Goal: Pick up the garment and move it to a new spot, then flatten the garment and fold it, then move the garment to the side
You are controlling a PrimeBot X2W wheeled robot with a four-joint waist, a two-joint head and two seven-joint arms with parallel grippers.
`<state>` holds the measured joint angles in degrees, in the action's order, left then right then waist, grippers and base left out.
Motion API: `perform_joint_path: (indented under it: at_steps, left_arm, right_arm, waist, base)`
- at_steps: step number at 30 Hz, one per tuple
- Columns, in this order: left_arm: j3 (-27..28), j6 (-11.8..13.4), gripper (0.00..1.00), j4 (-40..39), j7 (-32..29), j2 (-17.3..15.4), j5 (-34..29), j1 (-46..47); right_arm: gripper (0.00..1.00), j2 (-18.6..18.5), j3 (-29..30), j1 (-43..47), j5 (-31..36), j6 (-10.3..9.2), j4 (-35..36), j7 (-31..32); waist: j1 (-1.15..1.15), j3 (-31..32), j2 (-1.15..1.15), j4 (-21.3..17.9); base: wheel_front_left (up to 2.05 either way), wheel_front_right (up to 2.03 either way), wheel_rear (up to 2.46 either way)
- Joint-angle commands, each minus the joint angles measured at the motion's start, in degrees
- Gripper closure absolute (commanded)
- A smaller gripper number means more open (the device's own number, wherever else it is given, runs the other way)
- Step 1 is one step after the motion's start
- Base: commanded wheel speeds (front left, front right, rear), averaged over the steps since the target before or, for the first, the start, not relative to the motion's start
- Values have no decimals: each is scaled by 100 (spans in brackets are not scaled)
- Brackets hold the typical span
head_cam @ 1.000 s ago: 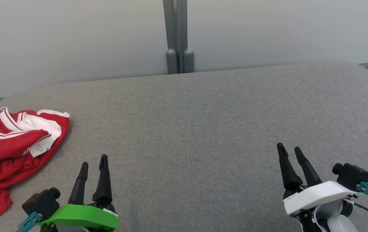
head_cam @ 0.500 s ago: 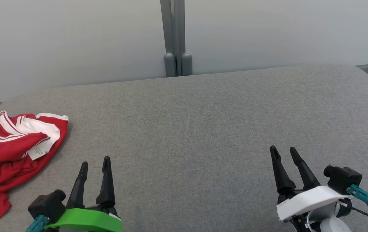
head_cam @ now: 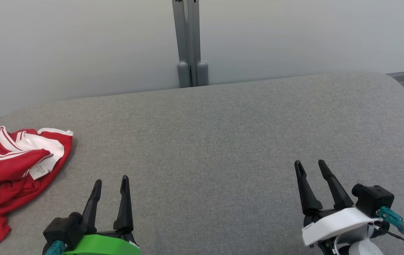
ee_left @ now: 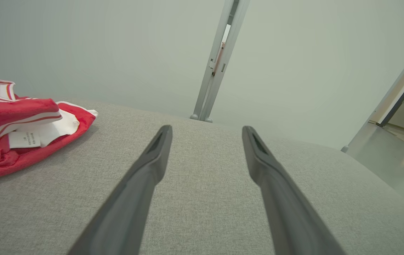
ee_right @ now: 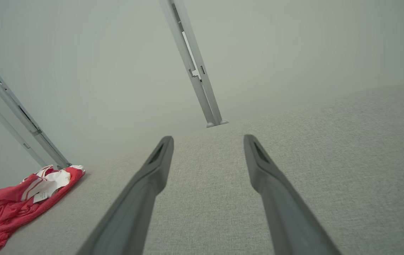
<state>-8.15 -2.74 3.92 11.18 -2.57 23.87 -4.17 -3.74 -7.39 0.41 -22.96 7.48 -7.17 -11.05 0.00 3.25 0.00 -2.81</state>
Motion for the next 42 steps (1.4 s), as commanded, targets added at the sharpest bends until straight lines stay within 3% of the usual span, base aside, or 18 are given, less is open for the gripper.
perform_joint_path:
  at_steps: [1,28,42]
  left_arm:
    - [-8,16,0,-31,44,-39,-148,-49]
    - [-133,23,0,30,346,-47,-1148,-213]
    - [-148,-22,0,169,399,-48,-1232,-224]
  right_arm:
    - [0,10,-10,23,155,1,56,-56]
    - [0,72,23,179,1234,1,-265,-357]
    - [0,77,50,253,1533,1,-321,-419]
  waist:
    - [0,8,0,-2]
    - [0,121,0,-27]
    - [0,191,0,-23]
  base:
    - [0,0,0]
    - [0,0,0]
    - [0,0,0]
